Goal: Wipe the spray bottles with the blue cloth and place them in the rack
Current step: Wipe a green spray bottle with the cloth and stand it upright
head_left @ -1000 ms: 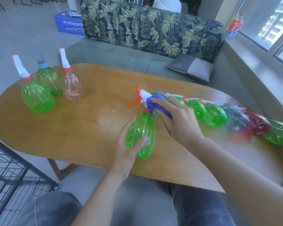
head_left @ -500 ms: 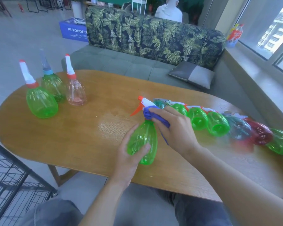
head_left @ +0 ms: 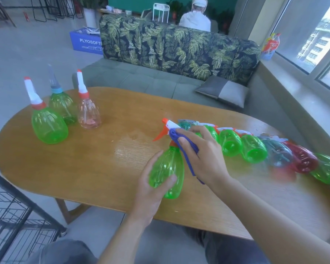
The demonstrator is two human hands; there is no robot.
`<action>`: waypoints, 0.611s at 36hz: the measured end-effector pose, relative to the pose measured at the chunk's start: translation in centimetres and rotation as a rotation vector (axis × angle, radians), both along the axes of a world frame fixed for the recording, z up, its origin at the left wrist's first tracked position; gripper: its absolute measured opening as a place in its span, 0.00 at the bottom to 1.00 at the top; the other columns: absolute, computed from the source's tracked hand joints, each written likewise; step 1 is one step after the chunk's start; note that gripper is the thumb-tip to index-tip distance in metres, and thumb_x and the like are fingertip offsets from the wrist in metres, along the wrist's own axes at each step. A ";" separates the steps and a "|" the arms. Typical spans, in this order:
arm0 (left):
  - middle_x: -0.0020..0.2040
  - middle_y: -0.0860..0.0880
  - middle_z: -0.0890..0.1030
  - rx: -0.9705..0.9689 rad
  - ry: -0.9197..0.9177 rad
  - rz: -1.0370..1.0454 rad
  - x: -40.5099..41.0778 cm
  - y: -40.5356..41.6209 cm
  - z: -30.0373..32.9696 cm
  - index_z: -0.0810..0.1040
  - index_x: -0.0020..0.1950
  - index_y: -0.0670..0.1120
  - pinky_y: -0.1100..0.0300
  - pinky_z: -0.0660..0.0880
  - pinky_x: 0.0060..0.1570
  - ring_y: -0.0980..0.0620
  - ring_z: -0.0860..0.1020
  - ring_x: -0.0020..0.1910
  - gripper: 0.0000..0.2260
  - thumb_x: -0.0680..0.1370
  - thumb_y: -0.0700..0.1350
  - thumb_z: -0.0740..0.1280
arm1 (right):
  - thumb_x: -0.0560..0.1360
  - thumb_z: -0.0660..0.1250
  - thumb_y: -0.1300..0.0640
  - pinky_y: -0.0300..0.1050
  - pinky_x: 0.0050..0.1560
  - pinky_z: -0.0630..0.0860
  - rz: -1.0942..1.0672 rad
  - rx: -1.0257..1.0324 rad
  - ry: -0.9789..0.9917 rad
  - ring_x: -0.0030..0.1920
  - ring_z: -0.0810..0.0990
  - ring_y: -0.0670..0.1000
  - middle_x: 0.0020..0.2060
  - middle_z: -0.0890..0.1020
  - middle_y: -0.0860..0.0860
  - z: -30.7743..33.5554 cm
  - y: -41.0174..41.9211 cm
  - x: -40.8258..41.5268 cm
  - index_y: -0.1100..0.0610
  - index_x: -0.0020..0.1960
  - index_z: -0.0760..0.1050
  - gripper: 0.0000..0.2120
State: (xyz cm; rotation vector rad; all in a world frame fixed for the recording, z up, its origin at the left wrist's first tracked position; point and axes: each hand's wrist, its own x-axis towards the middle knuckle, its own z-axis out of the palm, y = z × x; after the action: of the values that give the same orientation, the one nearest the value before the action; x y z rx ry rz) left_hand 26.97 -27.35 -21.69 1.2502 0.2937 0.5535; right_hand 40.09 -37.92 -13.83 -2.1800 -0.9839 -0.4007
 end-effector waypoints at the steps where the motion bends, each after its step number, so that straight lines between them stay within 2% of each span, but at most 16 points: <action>1: 0.74 0.62 0.78 0.009 0.005 0.000 0.0 0.0 0.0 0.77 0.76 0.61 0.41 0.72 0.77 0.57 0.75 0.76 0.35 0.69 0.55 0.82 | 0.84 0.60 0.39 0.49 0.45 0.78 -0.012 0.017 -0.003 0.44 0.78 0.46 0.56 0.76 0.42 0.0 0.1 0.1 0.40 0.66 0.81 0.17; 5: 0.75 0.62 0.77 0.021 0.011 -0.005 0.0 0.2 -0.1 0.78 0.75 0.64 0.39 0.70 0.78 0.56 0.73 0.77 0.34 0.69 0.56 0.82 | 0.82 0.69 0.48 0.49 0.47 0.79 -0.016 0.102 0.005 0.46 0.80 0.44 0.51 0.81 0.42 -0.2 0.4 0.3 0.46 0.63 0.84 0.11; 14: 0.74 0.61 0.78 0.024 0.004 0.001 0.1 0.1 -0.2 0.79 0.74 0.64 0.38 0.70 0.78 0.55 0.74 0.77 0.33 0.69 0.55 0.82 | 0.80 0.70 0.56 0.49 0.46 0.80 -0.001 0.091 -0.032 0.46 0.83 0.46 0.51 0.85 0.43 0.3 0.8 1.3 0.47 0.59 0.86 0.11; 18: 0.72 0.61 0.80 0.033 -0.008 0.007 0.1 0.1 0.0 0.79 0.72 0.65 0.48 0.74 0.73 0.56 0.76 0.74 0.33 0.68 0.56 0.82 | 0.82 0.68 0.57 0.45 0.45 0.77 -0.057 0.095 -0.071 0.47 0.83 0.48 0.52 0.85 0.43 1.1 1.2 1.8 0.45 0.61 0.85 0.12; 20: 0.71 0.62 0.80 0.022 -0.017 0.007 0.1 0.1 0.1 0.79 0.73 0.64 0.55 0.78 0.67 0.57 0.77 0.73 0.33 0.67 0.55 0.82 | 0.83 0.65 0.55 0.46 0.37 0.77 -0.049 0.050 -0.140 0.40 0.82 0.51 0.50 0.84 0.44 0.8 1.5 1.6 0.45 0.63 0.84 0.13; 22: 0.71 0.61 0.80 0.020 -0.022 0.012 0.0 0.1 0.1 0.79 0.74 0.61 0.58 0.78 0.64 0.57 0.77 0.73 0.34 0.68 0.54 0.81 | 0.84 0.60 0.51 0.45 0.30 0.74 -0.022 -0.013 -0.219 0.33 0.79 0.54 0.48 0.82 0.47 0.3 1.5 1.3 0.45 0.65 0.83 0.16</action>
State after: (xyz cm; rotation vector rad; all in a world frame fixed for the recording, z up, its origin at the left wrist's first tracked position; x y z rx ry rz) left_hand 27.02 -27.25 -21.55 1.2618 0.2783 0.5814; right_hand 41.39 -36.43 -13.55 -2.1940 -1.0820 -0.6560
